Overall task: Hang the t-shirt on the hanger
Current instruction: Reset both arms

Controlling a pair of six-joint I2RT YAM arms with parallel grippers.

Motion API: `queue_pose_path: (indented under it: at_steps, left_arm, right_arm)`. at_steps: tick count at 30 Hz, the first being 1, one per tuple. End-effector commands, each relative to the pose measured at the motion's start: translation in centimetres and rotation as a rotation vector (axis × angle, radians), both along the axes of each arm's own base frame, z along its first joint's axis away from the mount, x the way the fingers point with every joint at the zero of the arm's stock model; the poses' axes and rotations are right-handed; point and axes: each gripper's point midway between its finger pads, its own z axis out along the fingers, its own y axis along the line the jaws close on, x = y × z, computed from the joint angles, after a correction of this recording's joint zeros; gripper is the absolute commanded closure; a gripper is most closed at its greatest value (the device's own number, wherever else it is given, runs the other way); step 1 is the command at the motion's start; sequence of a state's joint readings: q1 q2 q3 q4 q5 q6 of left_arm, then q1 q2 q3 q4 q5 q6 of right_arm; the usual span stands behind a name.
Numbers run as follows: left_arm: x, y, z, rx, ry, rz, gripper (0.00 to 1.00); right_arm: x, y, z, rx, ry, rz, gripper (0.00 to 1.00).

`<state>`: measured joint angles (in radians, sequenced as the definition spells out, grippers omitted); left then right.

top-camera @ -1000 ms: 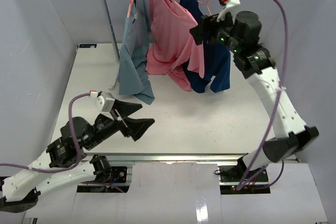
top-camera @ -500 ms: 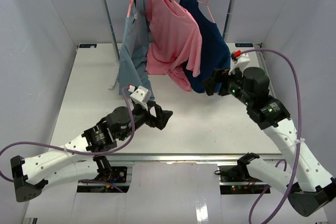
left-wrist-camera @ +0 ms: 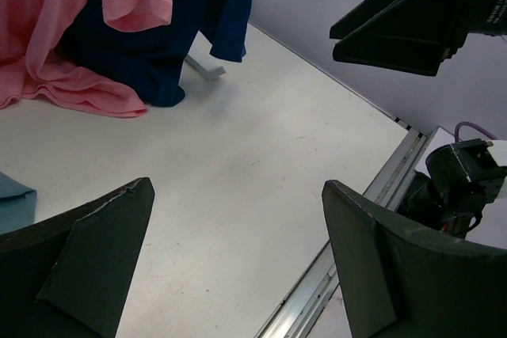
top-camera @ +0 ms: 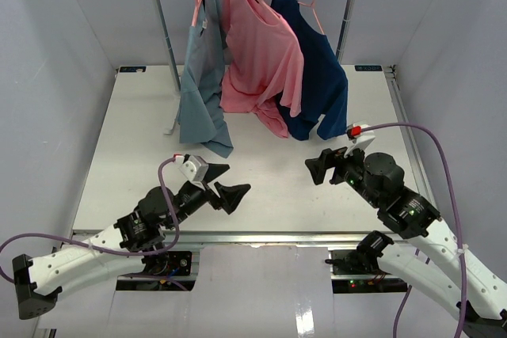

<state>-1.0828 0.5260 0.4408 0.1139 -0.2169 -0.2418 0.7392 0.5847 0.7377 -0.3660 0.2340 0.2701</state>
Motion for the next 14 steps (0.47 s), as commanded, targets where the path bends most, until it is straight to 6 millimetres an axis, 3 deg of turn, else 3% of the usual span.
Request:
queue_pose_path:
  at_steps: [1, 7, 14]
  left_arm:
    - [-0.3, 1.0, 1.9, -0.063, -0.053, 0.009, 0.02]
    - [0.5, 1.1, -0.3, -0.006, -0.021, 0.052, 0.02]
    - [0.1, 0.7, -0.4, 0.0, -0.013, 0.022, 0.02]
  right_arm:
    - [0.0, 0.6, 1.5, 0.058, -0.093, 0.031, 0.1]
    - [-0.5, 0.2, 1.4, 0.078, -0.157, 0.045, 0.1]
    - [-0.9, 0.3, 1.3, 0.085, -0.167, 0.066, 0.1]
